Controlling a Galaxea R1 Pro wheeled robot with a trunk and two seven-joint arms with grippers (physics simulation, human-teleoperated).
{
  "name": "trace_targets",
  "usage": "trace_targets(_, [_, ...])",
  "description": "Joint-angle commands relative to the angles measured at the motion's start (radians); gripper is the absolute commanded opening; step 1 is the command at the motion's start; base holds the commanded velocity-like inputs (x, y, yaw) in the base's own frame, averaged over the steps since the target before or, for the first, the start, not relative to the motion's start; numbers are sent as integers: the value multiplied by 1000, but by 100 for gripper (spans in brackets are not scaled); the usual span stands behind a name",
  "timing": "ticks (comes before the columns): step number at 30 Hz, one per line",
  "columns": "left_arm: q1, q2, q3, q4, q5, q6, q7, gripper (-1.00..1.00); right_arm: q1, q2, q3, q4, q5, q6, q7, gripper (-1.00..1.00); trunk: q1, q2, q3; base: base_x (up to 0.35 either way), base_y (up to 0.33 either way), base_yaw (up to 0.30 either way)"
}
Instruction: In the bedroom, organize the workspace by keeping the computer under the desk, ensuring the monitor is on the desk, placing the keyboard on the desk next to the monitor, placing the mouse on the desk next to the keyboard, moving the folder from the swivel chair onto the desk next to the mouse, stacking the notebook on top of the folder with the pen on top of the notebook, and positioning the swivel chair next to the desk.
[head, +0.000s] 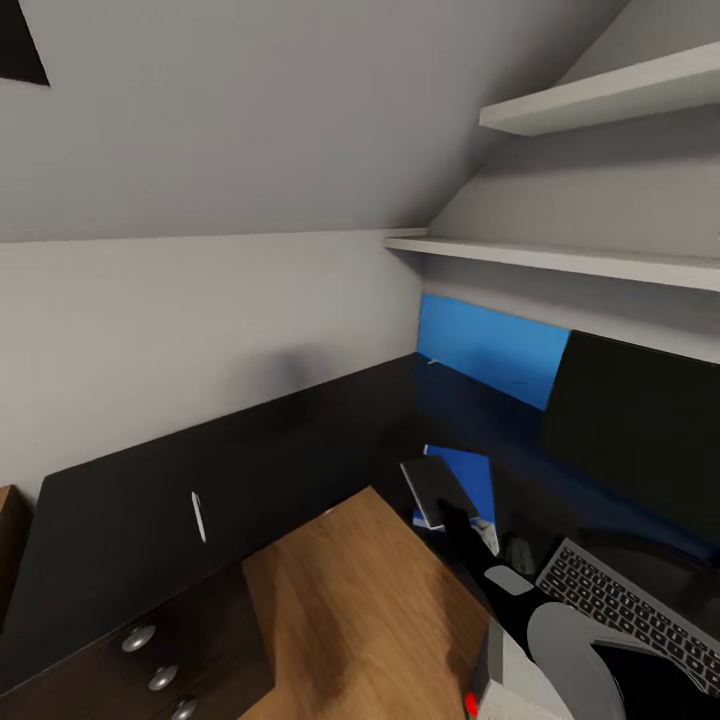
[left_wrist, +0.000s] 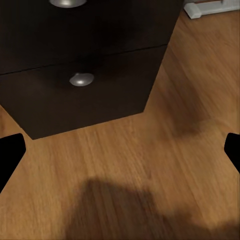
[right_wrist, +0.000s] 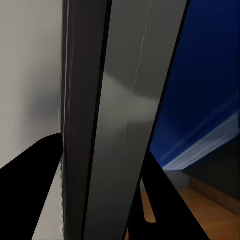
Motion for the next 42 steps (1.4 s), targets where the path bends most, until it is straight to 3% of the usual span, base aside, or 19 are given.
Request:
trace_targets(1, [0, 0, 7, 1, 4, -2, -10, 100, -1, 0, -8, 1, -1, 5, 3, -100, 0, -1, -1, 0, 0, -40])
trace_targets(24, [-1, 0, 6, 1, 5, 1, -10, 100, -1, 0, -16, -18, -1, -5, 1, -100, 0, -1, -1, 0, 0, -6])
trace_targets(29, [-1, 0, 6, 1, 5, 1, -11, 100, -1, 0, -59, -21, -1, -37, 0, -100, 0, -1, -1, 0, 0, 0])
trace_targets(35, [0, 0, 6, 1, 5, 1, -11, 100, -1, 1, -141, -22, -1, -84, 1, -100, 0, -1, -1, 0, 0, 0])
trace_targets(42, [-1, 0, 6, 1, 5, 1, -11, 100, -1, 2, -163, -21, -1, -98, 0, -100, 0, -1, -1, 0, 0, 0])
